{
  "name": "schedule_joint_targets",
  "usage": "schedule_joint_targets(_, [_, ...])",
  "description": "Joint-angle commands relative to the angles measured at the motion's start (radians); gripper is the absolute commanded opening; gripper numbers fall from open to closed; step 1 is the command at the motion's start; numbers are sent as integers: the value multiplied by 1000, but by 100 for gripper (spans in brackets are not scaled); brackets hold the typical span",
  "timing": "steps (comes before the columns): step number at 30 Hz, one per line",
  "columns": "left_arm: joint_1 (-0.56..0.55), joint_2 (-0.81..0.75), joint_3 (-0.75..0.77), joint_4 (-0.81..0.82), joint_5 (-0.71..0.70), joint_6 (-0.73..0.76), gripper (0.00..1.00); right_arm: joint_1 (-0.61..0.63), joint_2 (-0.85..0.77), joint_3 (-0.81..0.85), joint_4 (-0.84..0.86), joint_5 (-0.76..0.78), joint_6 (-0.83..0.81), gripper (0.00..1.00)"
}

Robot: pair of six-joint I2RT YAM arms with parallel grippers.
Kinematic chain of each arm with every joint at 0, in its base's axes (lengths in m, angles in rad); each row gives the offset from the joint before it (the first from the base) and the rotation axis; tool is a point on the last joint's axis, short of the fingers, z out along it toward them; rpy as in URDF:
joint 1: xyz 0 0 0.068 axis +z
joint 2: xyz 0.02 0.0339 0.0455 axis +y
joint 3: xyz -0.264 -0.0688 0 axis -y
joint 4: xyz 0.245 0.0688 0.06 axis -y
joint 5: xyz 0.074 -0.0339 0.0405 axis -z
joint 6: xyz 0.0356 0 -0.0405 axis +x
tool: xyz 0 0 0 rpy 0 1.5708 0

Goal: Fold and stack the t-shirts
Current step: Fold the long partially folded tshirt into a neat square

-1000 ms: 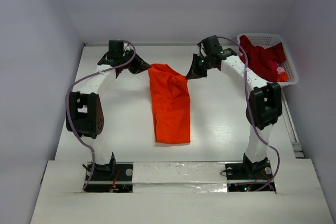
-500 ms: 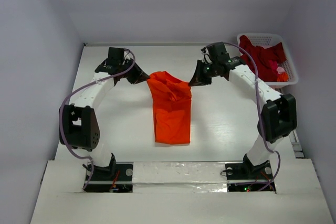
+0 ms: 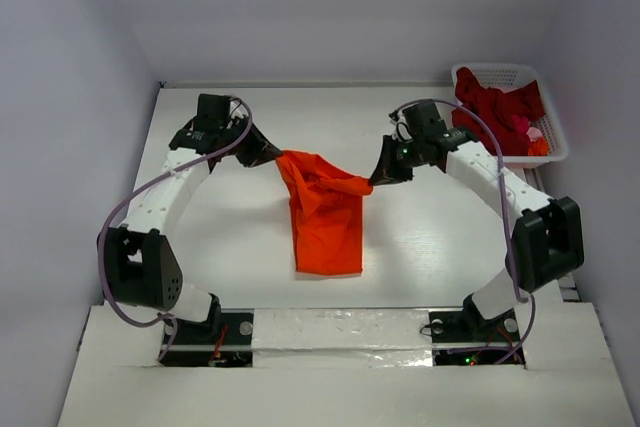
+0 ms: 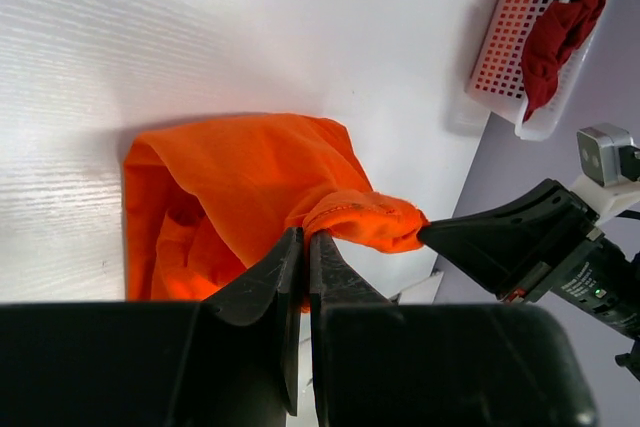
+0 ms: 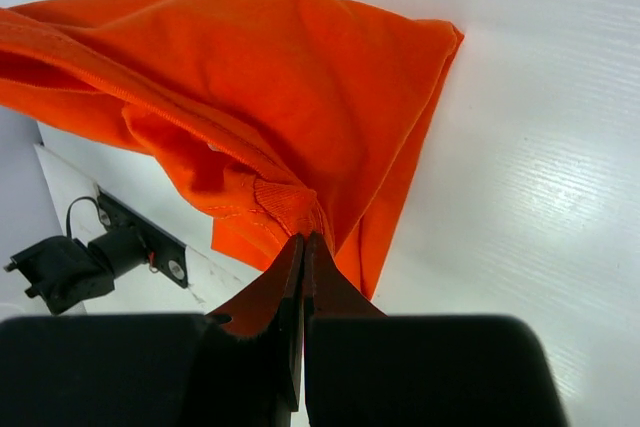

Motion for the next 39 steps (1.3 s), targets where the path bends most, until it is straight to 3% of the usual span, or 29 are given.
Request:
schedule_joint_targets(1, [-12,-65,-29,-21,0,18,0,12,-76,-14,7,-7,-25,0])
schedule_joint_targets(14, [-41,-116,-161,10,2,15,0,31,-147,-63,4,-6,-16,0])
schedule_joint_targets(28, [-41,-257,-186,-38,-1,-8,0,50,-273,-211,33,2,14,0])
schedule_joint_targets(39, [-50,-389,-350,-47,9,-11,0,68,-360,-310,45,11,30,0])
